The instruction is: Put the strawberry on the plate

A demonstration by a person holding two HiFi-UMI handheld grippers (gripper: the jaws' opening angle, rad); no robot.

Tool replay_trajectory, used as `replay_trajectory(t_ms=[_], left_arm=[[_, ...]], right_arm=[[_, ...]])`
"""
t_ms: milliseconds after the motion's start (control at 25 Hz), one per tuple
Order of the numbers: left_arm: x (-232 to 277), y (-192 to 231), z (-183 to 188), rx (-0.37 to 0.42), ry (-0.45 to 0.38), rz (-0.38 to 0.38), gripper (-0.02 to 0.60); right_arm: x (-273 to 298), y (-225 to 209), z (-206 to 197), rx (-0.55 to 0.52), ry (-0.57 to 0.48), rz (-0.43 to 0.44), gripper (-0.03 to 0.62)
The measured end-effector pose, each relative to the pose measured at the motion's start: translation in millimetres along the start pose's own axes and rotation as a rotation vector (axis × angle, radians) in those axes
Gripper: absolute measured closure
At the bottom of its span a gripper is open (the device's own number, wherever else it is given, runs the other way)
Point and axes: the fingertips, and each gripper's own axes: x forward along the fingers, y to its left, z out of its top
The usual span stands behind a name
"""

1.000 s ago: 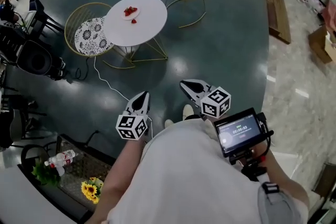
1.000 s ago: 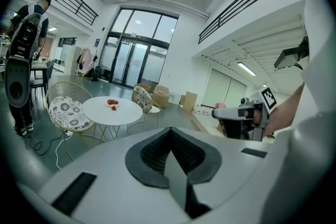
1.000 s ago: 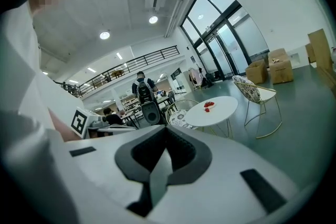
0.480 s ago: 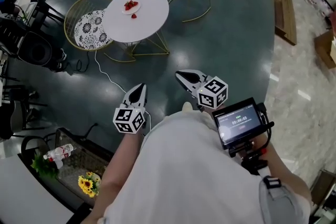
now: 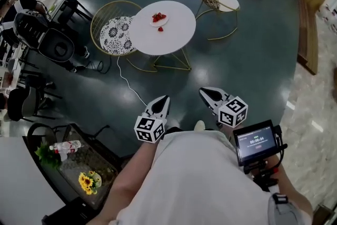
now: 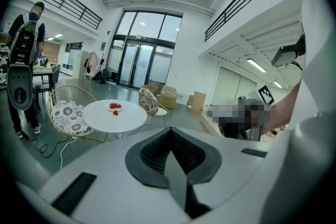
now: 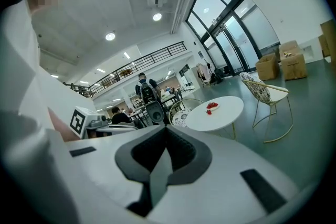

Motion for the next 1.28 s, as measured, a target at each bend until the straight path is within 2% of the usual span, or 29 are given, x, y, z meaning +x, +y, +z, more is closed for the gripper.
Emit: replay_trajectory(t_ms=[520, 680, 1280], left_arm=[[-14, 4, 5, 0.005, -0.010, 0.036, 0.575], [12, 22, 14, -0.001, -0.007, 0.038, 0.575], [57, 90, 45, -0.009, -0.002, 0.006, 0.575]], right_arm=[[4, -1, 8, -0.003, 0.004, 0.008, 0.588], [22, -24, 16, 0.004, 0.010, 0.007, 0.588], [88, -55, 43, 0.013, 0.016, -0.017, 0.588]])
